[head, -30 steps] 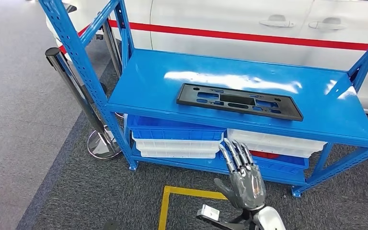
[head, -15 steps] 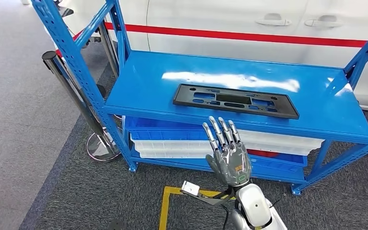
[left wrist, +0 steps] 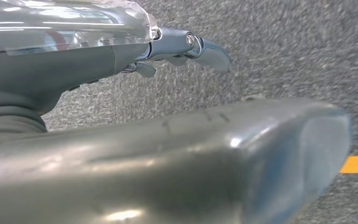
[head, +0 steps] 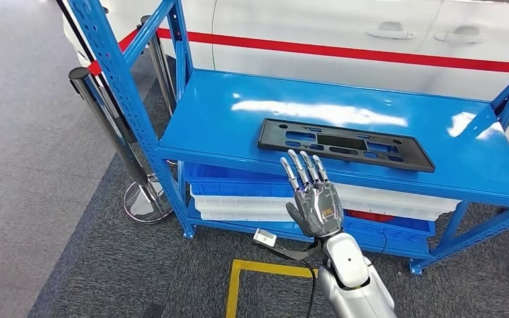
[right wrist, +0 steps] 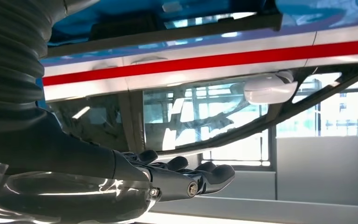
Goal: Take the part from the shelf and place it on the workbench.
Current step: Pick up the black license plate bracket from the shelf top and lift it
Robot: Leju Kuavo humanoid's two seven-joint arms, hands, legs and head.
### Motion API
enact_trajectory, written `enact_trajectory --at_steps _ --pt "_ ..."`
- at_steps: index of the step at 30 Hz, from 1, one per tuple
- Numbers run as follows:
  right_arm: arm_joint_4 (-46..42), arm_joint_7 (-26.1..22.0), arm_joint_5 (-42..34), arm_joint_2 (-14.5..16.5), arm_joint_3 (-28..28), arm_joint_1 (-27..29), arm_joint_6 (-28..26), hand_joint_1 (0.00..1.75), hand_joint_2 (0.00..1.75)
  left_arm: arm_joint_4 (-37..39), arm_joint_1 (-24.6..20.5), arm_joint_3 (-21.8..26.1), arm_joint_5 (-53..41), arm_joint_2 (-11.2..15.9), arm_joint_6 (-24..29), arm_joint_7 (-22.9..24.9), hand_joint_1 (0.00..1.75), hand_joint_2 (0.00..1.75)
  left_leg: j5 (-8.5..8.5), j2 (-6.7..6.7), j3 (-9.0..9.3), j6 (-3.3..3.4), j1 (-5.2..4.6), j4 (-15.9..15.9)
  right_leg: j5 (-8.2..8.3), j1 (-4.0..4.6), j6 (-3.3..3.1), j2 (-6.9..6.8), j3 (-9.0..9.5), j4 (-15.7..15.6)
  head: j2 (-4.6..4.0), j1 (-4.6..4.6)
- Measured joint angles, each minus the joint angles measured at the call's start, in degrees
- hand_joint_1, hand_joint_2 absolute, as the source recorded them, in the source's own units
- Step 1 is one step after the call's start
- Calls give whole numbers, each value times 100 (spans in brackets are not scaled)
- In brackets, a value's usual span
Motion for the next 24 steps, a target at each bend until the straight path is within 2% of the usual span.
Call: enact_trajectory --at_steps 1,2,4,6,7,9,10,11,12,13,14,15,16,17,19,21,22,23,24 --pt "78 -39 -29 15 -53 -64 -1 0 175 3 -7 8 0 -3 0 8 0 0 -17 2 8 -17 1 -4 63 35 -61 -2 105 -243 0 2" --pt "168 -89 -55 29 -117 -121 -3 0 175 7 -12 13 -1 -5 2 19 0 0 -30 5 9 -41 9 -14 47 60 -100 -2 152 -352 0 5" --pt "349 -157 -73 57 -244 -223 -7 0 175 8 -25 19 -3 -1 7 40 0 0 -47 14 53 -101 6 -70 29 59 -108 4 216 -464 1 14" --pt "507 -180 -55 107 -346 -316 -11 0 175 8 -30 25 -4 8 10 44 0 0 -121 24 90 -157 -6 -16 40 2 -102 3 359 -620 0 17" --pt "581 -168 -34 137 -383 -363 -13 0 175 8 -31 32 -4 13 11 42 0 0 -220 26 17 -190 -3 175 42 -31 -98 -2 435 -688 -1 17" --pt "747 -91 27 188 -444 -430 -16 0 175 9 -34 51 -5 23 7 34 0 0 -504 28 -396 -266 54 923 2 -50 -104 -11 521 -731 -1 16" --pt "827 -42 56 201 -469 -441 -15 0 175 9 -29 65 -5 28 4 32 0 0 -594 30 -631 -307 87 1285 -27 -54 -98 -13 547 -728 -1 16" --pt "897 -2 78 211 -489 -442 -15 0 175 9 -20 78 -5 34 2 30 0 0 -580 31 -799 -347 121 1487 -61 -61 -85 -10 576 -722 -1 16" --pt "955 25 91 219 -502 -441 -15 0 175 9 -11 91 -5 39 1 28 0 0 -443 33 -855 -382 151 1459 -99 -72 -65 -5 609 -708 -1 16" --pt "998 39 96 225 -509 -441 -16 0 175 9 -5 101 -4 44 1 27 0 0 -208 37 -798 -412 178 1205 -144 -89 -38 2 647 -687 -1 16" --pt "1030 49 99 233 -513 -443 -16 0 175 9 -3 108 -4 50 1 25 0 0 62 45 -671 -438 205 806 -198 -104 -3 8 679 -655 -2 16" --pt "1057 55 102 239 -516 -450 -17 0 175 12 -3 111 -4 54 -1 23 0 0 244 53 -535 -452 211 447 -253 -106 40 12 696 -613 -1 16" --pt "1082 59 103 243 -519 -455 -17 0 175 14 -6 114 -4 58 -2 22 0 0 345 56 -438 -429 210 189 -296 -103 81 16 697 -576 -1 17" --pt "1106 63 106 245 -524 -460 -18 0 175 17 -9 116 -4 61 -4 21 0 0 362 58 -396 -392 203 61 -327 -92 120 18 687 -549 -1 18" --pt "1142 93 126 249 -536 -466 -19 0 175 20 -13 120 -4 68 -6 20 0 0 308 46 -395 -280 178 52 -352 -90 181 17 683 -541 0 20" --pt "1156 199 179 259 -544 -472 -22 0 175 20 -7 123 -4 71 -10 16 0 0 287 42 -360 -195 179 30 -429 -115 236 9 676 -463 0 20" --pt "1161 283 214 263 -545 -477 -24 0 175 20 -9 125 -4 71 -13 14 0 0 276 41 -335 -157 185 18 -525 -123 258 7 595 -282 0 19" --pt "1168 370 250 264 -545 -481 -26 0 175 20 -12 128 -4 71 -16 12 0 0 263 42 -315 -128 186 10 -658 -130 272 5 437 21 0 20" --pt "1184 459 282 263 -545 -480 -26 0 175 20 -17 135 -2 71 -17 11 0 0 247 42 -303 -104 179 11 -810 -130 280 5 205 423 0 20"
